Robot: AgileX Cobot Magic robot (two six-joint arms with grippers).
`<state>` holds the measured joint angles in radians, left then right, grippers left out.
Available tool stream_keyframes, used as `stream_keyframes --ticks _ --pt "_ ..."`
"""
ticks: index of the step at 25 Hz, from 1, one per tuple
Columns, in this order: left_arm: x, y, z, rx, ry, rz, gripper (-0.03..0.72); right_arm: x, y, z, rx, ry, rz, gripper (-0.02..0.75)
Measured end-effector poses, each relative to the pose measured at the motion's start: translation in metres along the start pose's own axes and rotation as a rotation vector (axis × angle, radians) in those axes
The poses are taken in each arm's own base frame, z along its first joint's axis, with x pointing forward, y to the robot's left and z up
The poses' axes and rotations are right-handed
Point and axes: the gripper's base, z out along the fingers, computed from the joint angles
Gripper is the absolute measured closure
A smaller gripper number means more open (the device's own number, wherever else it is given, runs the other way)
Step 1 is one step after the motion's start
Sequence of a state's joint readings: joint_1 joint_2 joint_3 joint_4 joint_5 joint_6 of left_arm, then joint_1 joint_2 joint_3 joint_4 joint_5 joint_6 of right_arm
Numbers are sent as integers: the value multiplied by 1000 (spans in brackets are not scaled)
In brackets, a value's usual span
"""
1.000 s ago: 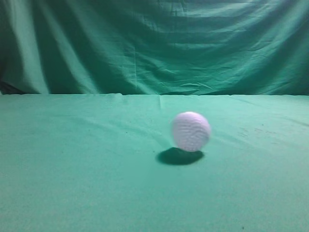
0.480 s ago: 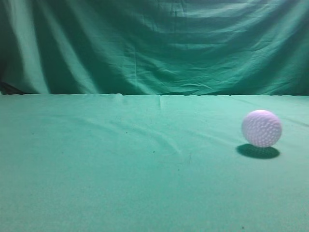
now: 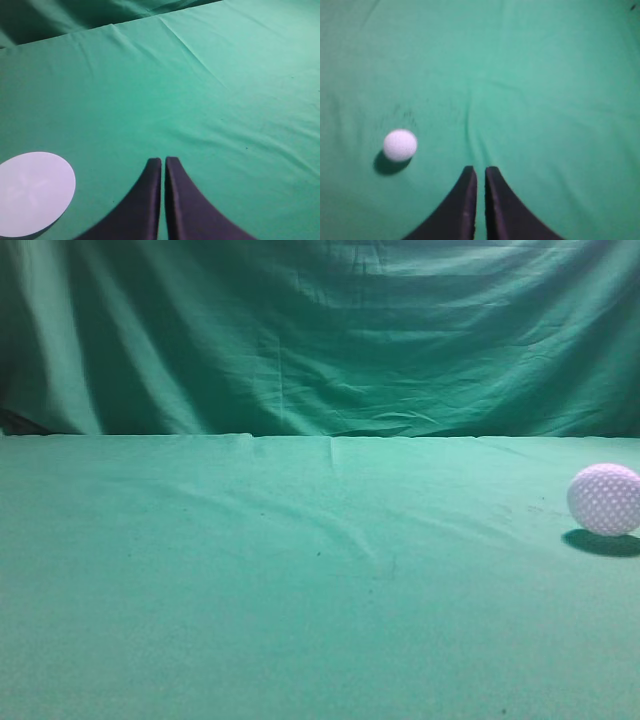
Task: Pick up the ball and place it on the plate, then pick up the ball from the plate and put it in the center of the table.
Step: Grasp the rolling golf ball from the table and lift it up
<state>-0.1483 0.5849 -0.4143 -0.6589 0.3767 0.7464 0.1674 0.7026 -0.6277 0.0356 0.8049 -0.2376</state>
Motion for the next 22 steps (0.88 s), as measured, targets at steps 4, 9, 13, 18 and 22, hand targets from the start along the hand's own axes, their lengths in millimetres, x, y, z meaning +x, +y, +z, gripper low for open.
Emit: stream_keyframes --ticks 4,9,13,18,22 --pt "0 1 0 -10 -10 -5 688 -20 12 29 -115 224 -87 675" --pt "0 2 1 -20 -18 -5 688 -39 24 70 -111 382 -103 675" --pt "0 2 1 -23 -21 -5 688 -52 34 96 -123 442 -124 675" --pt "-1 2 1 -24 -23 -5 688 -65 44 125 -125 455 -87 580" --pt "-1 2 1 -24 -23 -5 688 -69 48 145 -112 504 -35 318"
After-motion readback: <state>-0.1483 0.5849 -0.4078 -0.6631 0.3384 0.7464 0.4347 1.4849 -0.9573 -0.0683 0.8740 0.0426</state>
